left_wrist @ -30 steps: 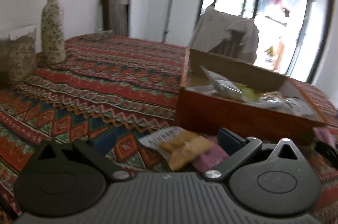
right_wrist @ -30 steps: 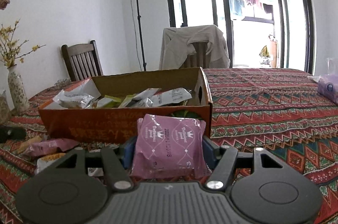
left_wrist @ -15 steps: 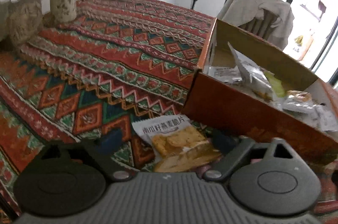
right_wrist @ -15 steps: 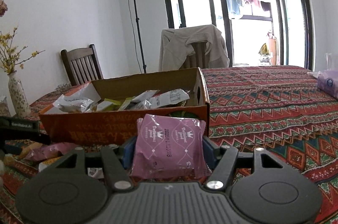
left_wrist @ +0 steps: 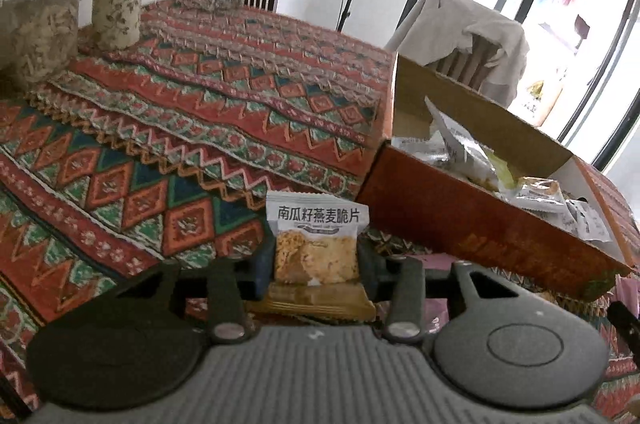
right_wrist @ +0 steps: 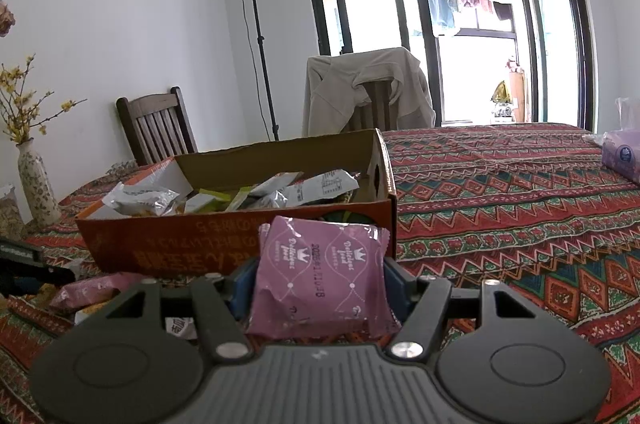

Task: Organize snacks
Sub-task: 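Grasp a white cracker-print packet with the left gripper, then carry both held packets over the box and open both grippers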

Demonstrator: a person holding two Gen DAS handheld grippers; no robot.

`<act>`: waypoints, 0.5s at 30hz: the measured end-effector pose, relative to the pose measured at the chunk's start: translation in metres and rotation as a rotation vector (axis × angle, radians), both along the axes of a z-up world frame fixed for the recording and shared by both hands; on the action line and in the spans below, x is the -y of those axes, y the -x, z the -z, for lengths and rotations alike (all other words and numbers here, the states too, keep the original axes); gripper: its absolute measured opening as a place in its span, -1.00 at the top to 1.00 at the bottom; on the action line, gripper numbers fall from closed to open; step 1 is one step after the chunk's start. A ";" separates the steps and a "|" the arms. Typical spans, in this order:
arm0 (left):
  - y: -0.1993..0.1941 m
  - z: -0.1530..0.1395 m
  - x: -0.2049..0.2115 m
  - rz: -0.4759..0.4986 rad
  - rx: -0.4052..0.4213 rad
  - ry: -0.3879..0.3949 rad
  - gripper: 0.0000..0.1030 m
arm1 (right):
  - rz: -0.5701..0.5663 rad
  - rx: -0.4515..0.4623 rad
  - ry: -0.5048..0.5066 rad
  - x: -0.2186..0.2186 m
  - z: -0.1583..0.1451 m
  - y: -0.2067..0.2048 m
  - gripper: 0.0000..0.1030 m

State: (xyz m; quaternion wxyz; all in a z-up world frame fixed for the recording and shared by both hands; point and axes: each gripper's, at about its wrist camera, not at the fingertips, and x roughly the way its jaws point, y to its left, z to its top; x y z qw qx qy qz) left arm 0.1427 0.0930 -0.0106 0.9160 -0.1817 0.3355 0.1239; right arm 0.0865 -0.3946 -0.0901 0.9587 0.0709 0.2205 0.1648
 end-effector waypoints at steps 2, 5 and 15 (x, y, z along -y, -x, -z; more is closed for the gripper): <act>0.005 -0.003 0.001 0.016 0.016 -0.028 0.16 | -0.001 0.001 0.001 0.000 0.000 0.000 -0.24; 0.014 -0.007 0.003 0.037 0.052 -0.059 0.16 | -0.001 0.004 0.003 0.000 0.000 0.001 -0.24; 0.044 -0.028 0.019 0.114 0.200 -0.093 0.16 | -0.019 0.067 0.027 -0.007 -0.004 0.012 -0.24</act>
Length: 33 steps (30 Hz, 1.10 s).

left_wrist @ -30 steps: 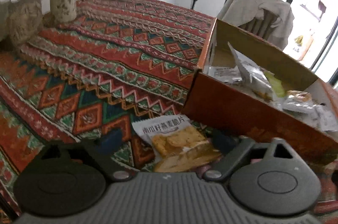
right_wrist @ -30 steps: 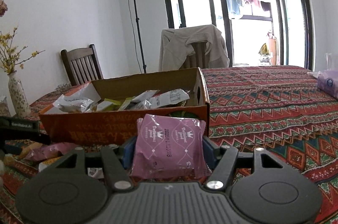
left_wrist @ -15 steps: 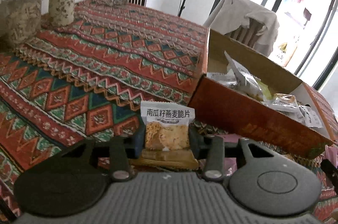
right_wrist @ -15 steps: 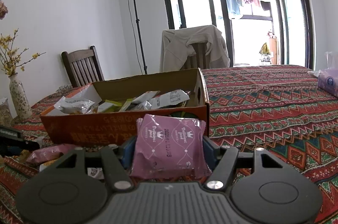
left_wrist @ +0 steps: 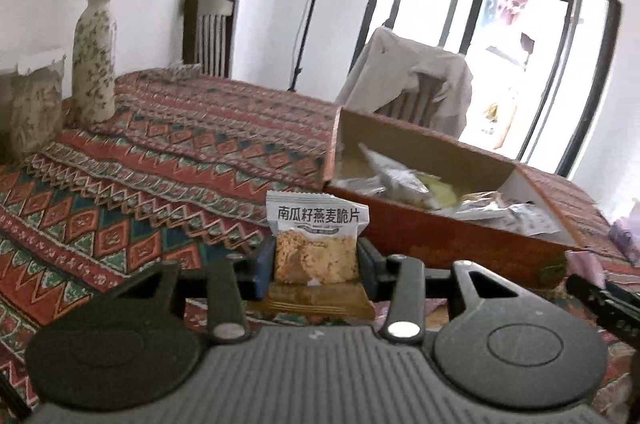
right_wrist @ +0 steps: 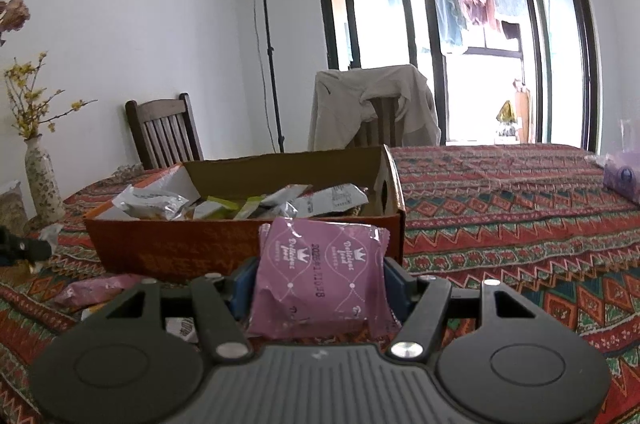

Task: Organize snacks
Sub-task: 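Carry both held packets over the box and open both grippers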

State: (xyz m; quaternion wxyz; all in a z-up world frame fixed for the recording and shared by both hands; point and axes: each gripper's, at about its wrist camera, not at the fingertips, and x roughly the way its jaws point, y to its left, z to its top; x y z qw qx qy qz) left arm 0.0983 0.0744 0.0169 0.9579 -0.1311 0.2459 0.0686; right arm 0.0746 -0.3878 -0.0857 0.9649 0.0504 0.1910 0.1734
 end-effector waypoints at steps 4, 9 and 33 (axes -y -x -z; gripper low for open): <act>0.002 -0.007 0.007 0.024 0.037 -0.008 0.16 | -0.003 0.033 0.016 -0.004 -0.003 0.005 -0.23; -0.003 -0.014 0.017 0.062 0.063 -0.016 0.16 | 0.002 0.090 0.043 -0.006 -0.012 0.012 -0.23; -0.090 -0.037 0.056 0.113 0.140 -0.028 0.16 | 0.023 0.142 0.022 -0.036 -0.070 -0.076 -0.23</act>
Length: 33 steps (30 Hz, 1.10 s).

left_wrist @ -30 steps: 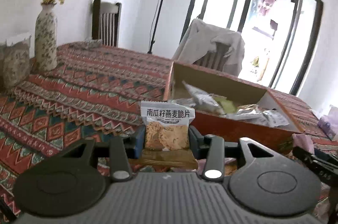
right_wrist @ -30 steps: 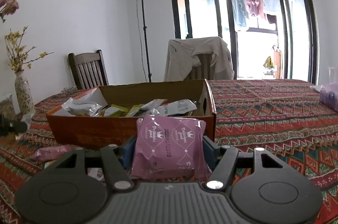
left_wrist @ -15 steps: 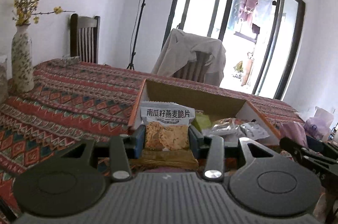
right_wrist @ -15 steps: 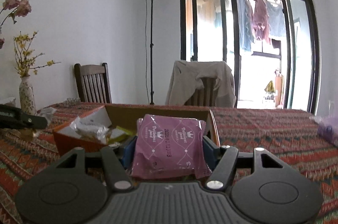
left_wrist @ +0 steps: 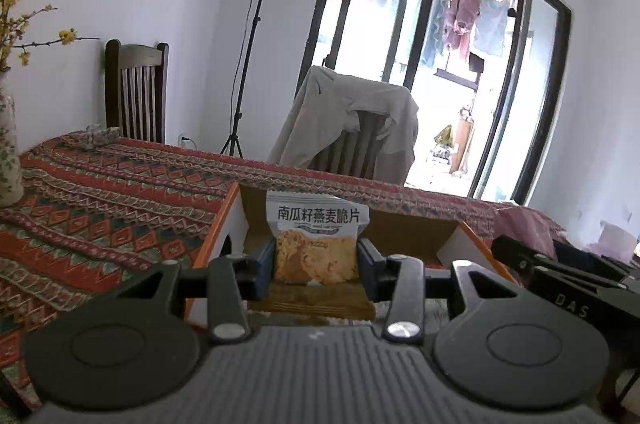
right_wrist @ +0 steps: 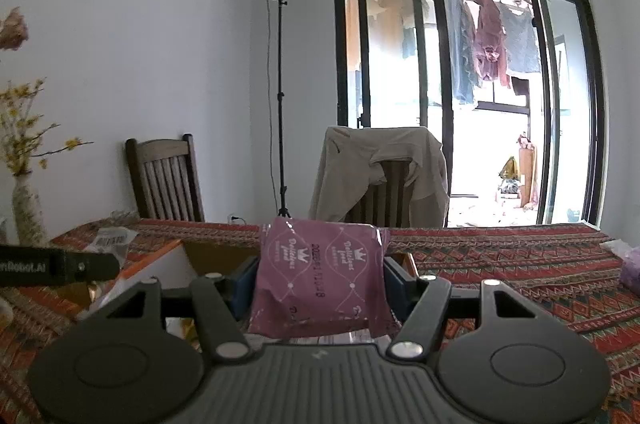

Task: Organize snacks
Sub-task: 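Carry both held packets over the box and open both grippers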

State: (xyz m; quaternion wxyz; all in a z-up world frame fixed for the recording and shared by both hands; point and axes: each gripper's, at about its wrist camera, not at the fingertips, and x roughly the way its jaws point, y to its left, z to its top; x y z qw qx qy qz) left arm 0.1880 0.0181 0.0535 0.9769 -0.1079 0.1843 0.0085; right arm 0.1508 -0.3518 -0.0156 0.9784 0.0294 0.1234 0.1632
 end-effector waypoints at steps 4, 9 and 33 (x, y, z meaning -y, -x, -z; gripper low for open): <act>-0.024 0.005 0.001 -0.045 -0.001 0.002 0.16 | 0.037 -0.020 -0.056 0.000 0.013 -0.022 -0.23; -0.037 0.018 0.005 -0.041 -0.003 -0.022 0.16 | 0.047 -0.041 -0.033 0.004 0.030 -0.028 -0.23; -0.016 0.014 -0.009 -0.169 0.058 0.024 -1.00 | 0.039 -0.094 -0.061 0.009 0.038 -0.030 -1.00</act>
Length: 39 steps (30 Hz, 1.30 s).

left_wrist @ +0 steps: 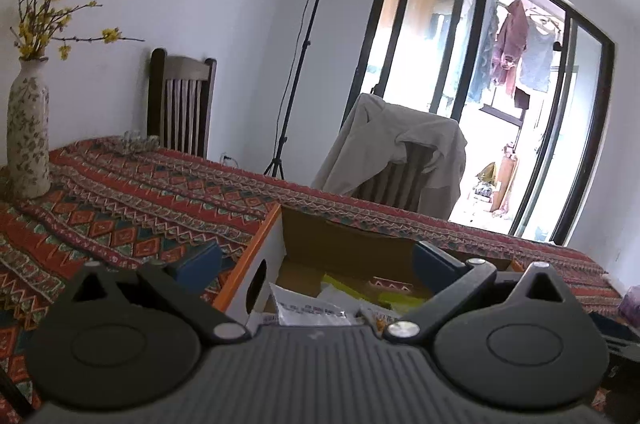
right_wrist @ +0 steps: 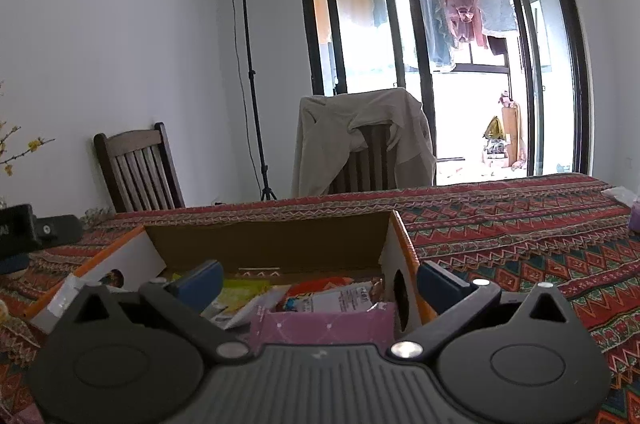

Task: Organize snacks
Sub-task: 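Carry both held packets over the box and open both grippers, then move both grippers back to the snack pile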

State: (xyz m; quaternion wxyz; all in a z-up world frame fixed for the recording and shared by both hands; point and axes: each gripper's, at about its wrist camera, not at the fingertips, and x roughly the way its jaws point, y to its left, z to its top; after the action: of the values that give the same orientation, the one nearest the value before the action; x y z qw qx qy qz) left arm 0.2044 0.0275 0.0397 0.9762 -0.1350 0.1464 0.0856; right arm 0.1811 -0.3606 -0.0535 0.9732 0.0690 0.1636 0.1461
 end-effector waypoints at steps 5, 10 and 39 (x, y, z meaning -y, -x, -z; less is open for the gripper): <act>0.016 -0.011 -0.007 0.006 -0.004 0.031 -1.00 | -0.008 0.019 0.012 -0.001 -0.019 0.013 -1.00; 0.037 -0.015 -0.014 0.013 -0.009 0.014 -1.00 | -0.026 0.032 0.034 -0.005 -0.031 0.036 -1.00; 0.125 0.057 -0.054 0.024 -0.123 -0.111 -1.00 | -0.134 -0.188 0.129 -0.029 0.023 0.127 -1.00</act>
State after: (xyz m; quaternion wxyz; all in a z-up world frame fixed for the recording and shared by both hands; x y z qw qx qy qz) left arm 0.0794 0.0818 -0.0169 0.9724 -0.0735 0.2026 0.0898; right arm 0.0537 -0.3320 -0.0768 0.9441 0.0086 0.2673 0.1928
